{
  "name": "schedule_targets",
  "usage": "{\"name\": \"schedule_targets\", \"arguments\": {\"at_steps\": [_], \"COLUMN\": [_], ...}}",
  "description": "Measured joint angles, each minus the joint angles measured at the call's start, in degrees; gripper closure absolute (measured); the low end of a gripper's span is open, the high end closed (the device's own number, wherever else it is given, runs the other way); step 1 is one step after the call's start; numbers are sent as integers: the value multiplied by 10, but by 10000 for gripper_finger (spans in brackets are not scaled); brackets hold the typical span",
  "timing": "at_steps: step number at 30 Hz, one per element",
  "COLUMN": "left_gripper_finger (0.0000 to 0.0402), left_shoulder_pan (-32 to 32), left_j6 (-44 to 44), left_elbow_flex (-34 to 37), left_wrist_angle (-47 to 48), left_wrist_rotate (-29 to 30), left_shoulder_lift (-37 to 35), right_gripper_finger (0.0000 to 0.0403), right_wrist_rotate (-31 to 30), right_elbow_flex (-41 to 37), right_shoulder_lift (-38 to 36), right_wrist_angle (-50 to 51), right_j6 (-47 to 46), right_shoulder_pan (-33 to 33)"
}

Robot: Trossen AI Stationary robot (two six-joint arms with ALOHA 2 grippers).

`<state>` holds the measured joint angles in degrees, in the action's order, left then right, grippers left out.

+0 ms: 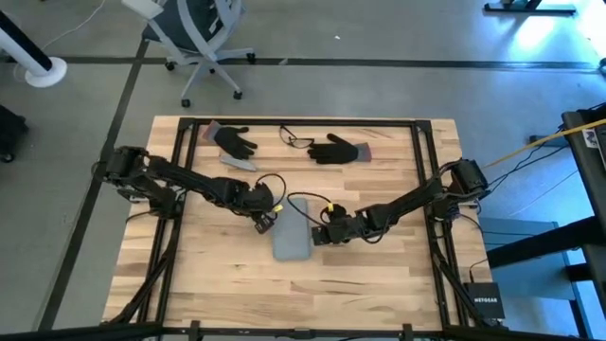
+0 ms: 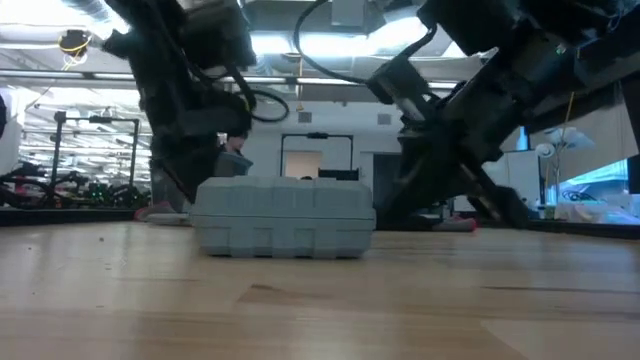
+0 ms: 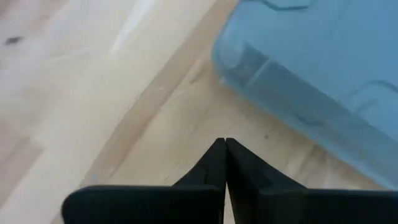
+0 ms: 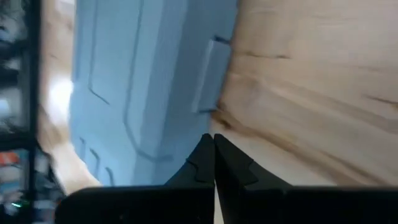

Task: Prefit tool cases
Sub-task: Return to Home Position

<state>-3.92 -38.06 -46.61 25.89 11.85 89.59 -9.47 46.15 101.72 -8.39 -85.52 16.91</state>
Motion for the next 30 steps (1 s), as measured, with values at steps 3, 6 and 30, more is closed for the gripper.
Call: {"name": "schedule_targets", "arguments": {"at_steps": [3,6,30], "left_gripper_finger": [401,401,401], "left_shoulder_pan": [0,-2,-82], "left_j6": [-1,-20,104], "left_elbow_flex": [2,7,381], "left_wrist_angle": [14,14,-555], "left_wrist_rotate": [3,10,-93], "left_shoulder_lift": [-47,-102,-468], "right_gripper_finger": [403,403,403], "right_wrist_rotate": [2,-1,-122], "right_elbow_flex": [0,0,-46], "right_shoulder_lift": [-23,-50,-138], "right_wrist_angle": [54,109,-108], "right_j6": [37,67,276], "right_shoulder_pan": [0,0,-3]}}
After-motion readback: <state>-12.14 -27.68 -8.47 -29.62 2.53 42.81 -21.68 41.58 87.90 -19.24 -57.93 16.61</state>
